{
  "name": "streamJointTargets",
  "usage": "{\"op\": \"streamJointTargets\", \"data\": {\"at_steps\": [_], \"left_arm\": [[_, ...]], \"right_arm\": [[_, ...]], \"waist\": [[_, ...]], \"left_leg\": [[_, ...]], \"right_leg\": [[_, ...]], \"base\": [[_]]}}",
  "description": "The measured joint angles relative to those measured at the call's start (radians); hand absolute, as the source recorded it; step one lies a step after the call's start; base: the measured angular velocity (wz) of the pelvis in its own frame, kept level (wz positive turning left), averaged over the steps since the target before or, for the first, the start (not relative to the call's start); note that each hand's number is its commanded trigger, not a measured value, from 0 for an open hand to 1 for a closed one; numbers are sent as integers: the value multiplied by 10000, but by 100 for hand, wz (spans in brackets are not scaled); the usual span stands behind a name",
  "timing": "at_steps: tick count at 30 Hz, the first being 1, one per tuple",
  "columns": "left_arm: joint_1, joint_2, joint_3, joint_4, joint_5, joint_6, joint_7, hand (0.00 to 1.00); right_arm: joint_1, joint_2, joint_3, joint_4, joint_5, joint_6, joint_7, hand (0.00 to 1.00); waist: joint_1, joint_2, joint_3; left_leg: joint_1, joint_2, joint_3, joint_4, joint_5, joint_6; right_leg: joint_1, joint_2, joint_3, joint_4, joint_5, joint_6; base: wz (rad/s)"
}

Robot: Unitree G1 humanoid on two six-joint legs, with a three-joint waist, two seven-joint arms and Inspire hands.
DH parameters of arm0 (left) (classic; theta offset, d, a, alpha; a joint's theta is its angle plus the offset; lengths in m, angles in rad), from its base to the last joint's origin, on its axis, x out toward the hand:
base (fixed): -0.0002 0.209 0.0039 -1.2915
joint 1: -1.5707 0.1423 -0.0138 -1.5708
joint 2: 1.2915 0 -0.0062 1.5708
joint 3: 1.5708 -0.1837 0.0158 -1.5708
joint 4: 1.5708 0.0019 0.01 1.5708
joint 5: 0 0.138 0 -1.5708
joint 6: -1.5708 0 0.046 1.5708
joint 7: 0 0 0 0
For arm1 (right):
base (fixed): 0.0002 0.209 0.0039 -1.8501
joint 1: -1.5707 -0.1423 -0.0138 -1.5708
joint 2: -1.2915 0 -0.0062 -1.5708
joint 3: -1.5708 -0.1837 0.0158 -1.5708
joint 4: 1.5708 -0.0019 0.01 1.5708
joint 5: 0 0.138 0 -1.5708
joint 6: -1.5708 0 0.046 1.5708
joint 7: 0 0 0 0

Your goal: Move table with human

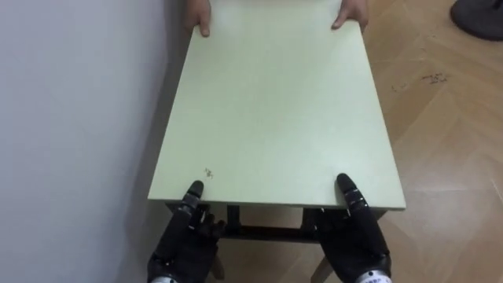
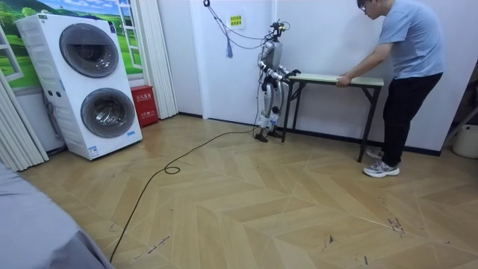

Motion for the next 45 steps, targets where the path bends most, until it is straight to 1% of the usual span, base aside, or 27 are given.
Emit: {"op": "streamJointTargets", "data": {"at_steps": [4,8,9,11,15,16,17,20,21,25,27,28,29,30,31,32,33,34,35,36,37,38,39,40,41,43,45], "left_arm": [[32,-7,-6,-3,175,0,-6,100],[130,29,-16,1,379,20,-11,100],[134,44,-16,38,418,64,-11,100],[139,61,-47,189,425,100,-12,100],[140,81,-63,499,627,402,-10,100],[140,88,-65,546,665,424,-10,100],[129,88,-72,695,762,437,-49,100],[37,65,26,1086,789,431,-526,100],[-27,44,72,1261,789,432,-679,100],[-118,-12,103,1566,788,438,-933,100],[-265,-40,132,1939,788,438,-1207,100],[-279,-47,134,1988,788,438,-1241,93],[-295,-73,145,2104,788,434,-1351,84],[-296,-78,168,2180,788,435,-1453,67],[-299,-81,181,2203,788,437,-1482,61],[-304,-90,198,2250,788,437,-1540,53],[-312,-134,254,2402,789,436,-1703,42],[-317,-151,283,2513,791,438,-1823,30],[-325,-165,309,2719,840,439,-2042,6],[-398,-148,333,2931,1379,402,-2179,0],[-475,-118,341,3024,1612,391,-2215,0],[-673,-65,381,3281,2082,387,-2268,0],[-824,-24,375,3520,2331,397,-2287,0],[-891,-21,374,3604,2416,403,-2287,0],[-989,-19,379,3692,2578,411,-2284,0],[-1229,12,357,3777,2877,444,-2278,0],[-1453,-17,278,3858,3107,486,-2279,0]], "right_arm": [[-12,-8,-28,26,-15,-5,0,100],[-16,-4,-30,217,-5,25,0,100],[-55,3,-44,335,-5,33,1,100],[-163,23,-57,622,-12,59,3,100],[-236,52,-131,1136,-42,58,30,100],[-237,52,-126,1210,-42,58,30,100],[-234,52,-110,1342,-48,58,48,100],[-279,78,-114,1503,-98,95,189,100],[-375,124,-142,1712,-100,157,342,100],[-377,261,-334,1856,-343,288,368,100],[-417,379,-414,2021,-424,295,421,100],[-433,392,-431,2062,-427,314,453,100],[-429,394,-488,2089,-447,406,484,91],[-423,390,-506,2089,-467,453,484,62],[-422,390,-515,2089,-468,481,484,54],[-423,391,-535,2089,-468,526,484,38],[-423,394,-544,2110,-480,571,487,28],[-430,399,-555,2147,-522,606,493,19],[-432,416,-565,2297,-743,626,597,10],[-434,402,-573,2447,-1030,625,759,7],[-432,367,-573,2493,-1260,625,874,0],[-420,278,-554,2520,-1692,646,1088,0],[-390,243,-536,2521,-2065,656,1309,0],[-371,231,-504,2521,-2204,659,1432,0],[-370,219,-467,2522,-2434,706,1585,0],[-346,224,-458,2537,-2730,854,1806,0],[-319,227,-460,2547,-2849,1078,2005,0]], "waist": [[34,-43,7],[34,-208,10],[33,-264,36],[-18,-319,28],[-70,-331,33],[-77,-331,33],[-97,-329,32],[-108,-324,29],[-111,-324,29],[-125,-315,23],[-125,-288,-1],[-124,-283,-5],[-124,-269,-17],[-125,-264,-30],[-130,-265,-36],[-133,-267,-40],[-133,-266,-41],[-134,-266,-41],[-146,-272,-61],[-151,-271,-106],[-162,-269,-113],[-255,-268,-113],[-390,-270,-113],[-446,-279,-121],[-574,-299,-151],[-630,-332,-174],[-739,-372,-210]], "left_leg": [[35,49,3,-140,-3,-4],[117,52,14,-240,-2,-3],[176,51,14,-253,-2,-3],[305,37,0,-325,-2,-3],[389,32,-21,-352,-3,-4],[389,32,-18,-353,-3,-4],[393,29,-15,-357,-3,-4],[427,32,-6,-358,-3,-4],[458,32,-8,-355,-3,-4],[533,31,-23,-355,-4,-6],[604,31,-29,-363,-5,-6],[610,31,-29,-370,-4,-7],[621,31,-28,-393,-4,-7],[632,31,-26,-421,-4,-7],[635,31,-24,-430,-4,-7],[650,31,-21,-432,-1,-9],[699,30,-8,-442,2,-12],[739,27,-1,-472,2,-12],[828,13,-5,-515,2,-12],[854,6,-1,-541,2,-12],[856,4,8,-547,2,-12],[874,5,12,-559,6,-18],[946,6,10,-590,7,-20],[975,7,9,-622,4,-26],[1020,9,6,-686,1,-33],[1066,19,9,-702,-13,-54],[1144,35,45,-737,-15,-57]], "right_leg": [[147,106,43,-451,198,-13],[281,130,49,-684,275,-7],[335,130,47,-691,275,-7],[465,129,43,-747,276,-9],[571,148,30,-855,325,1],[581,148,30,-854,325,1],[590,148,43,-853,324,2],[625,149,49,-852,324,2],[659,149,48,-852,324,2],[708,150,46,-844,324,2],[734,150,48,-842,323,4],[740,150,47,-843,323,4],[752,150,49,-843,323,4],[758,153,64,-846,323,4],[759,153,66,-849,323,4],[766,153,71,-851,323,4],[797,155,155,-856,322,5],[843,159,244,-867,321,6],[892,166,350,-913,321,7],[912,170,456,-956,320,8],[922,173,514,-988,320,8],[951,178,542,-1005,320,8],[1066,183,538,-1009,320,8],[1082,185,536,-1008,320,8],[1084,189,542,-1006,319,9],[1083,198,578,-998,320,9],[1119,203,622,-990,320,9]], "base": [[-3],[0],[0],[0],[0],[0],[0],[0],[0],[0],[0],[0],[0],[0],[0],[0],[0],[0],[0],[0],[-4],[-4],[-4],[0],[-7],[-8],[-6]]}}
